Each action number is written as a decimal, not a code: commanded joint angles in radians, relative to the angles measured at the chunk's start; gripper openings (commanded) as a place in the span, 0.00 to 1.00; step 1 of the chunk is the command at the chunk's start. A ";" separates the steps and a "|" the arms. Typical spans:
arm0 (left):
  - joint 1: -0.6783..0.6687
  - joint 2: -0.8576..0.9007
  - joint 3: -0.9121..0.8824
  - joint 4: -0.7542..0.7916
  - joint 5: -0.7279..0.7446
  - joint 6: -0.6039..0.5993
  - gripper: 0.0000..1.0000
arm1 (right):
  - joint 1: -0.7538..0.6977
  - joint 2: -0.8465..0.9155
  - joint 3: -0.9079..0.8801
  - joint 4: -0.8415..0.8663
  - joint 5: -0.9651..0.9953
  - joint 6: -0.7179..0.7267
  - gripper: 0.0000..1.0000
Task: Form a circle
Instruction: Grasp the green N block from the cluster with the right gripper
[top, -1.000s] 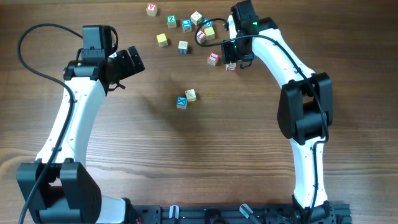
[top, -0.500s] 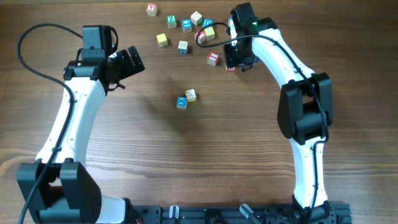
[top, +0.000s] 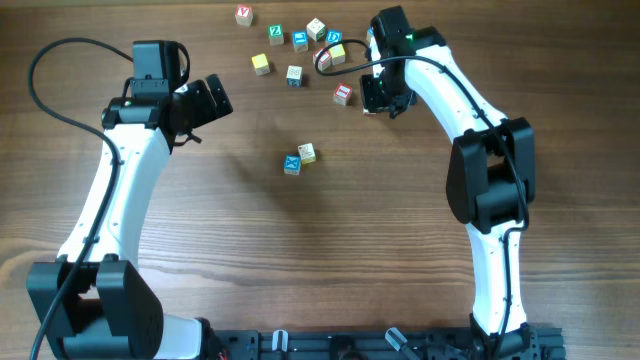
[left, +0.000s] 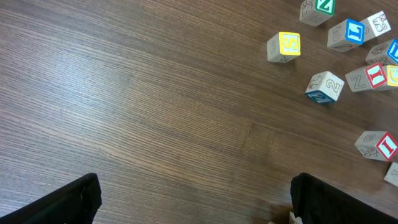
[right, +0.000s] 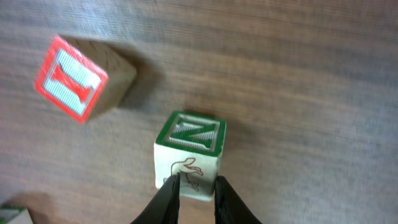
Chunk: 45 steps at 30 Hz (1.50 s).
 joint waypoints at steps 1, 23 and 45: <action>0.005 0.003 0.000 0.003 -0.009 -0.009 1.00 | 0.022 0.006 -0.020 -0.027 -0.016 -0.003 0.18; 0.005 0.003 0.000 0.003 -0.009 -0.009 1.00 | 0.081 -0.053 -0.020 0.011 0.126 0.325 0.57; 0.005 0.003 0.000 0.003 -0.009 -0.009 1.00 | 0.081 -0.053 -0.022 0.048 0.180 0.402 0.35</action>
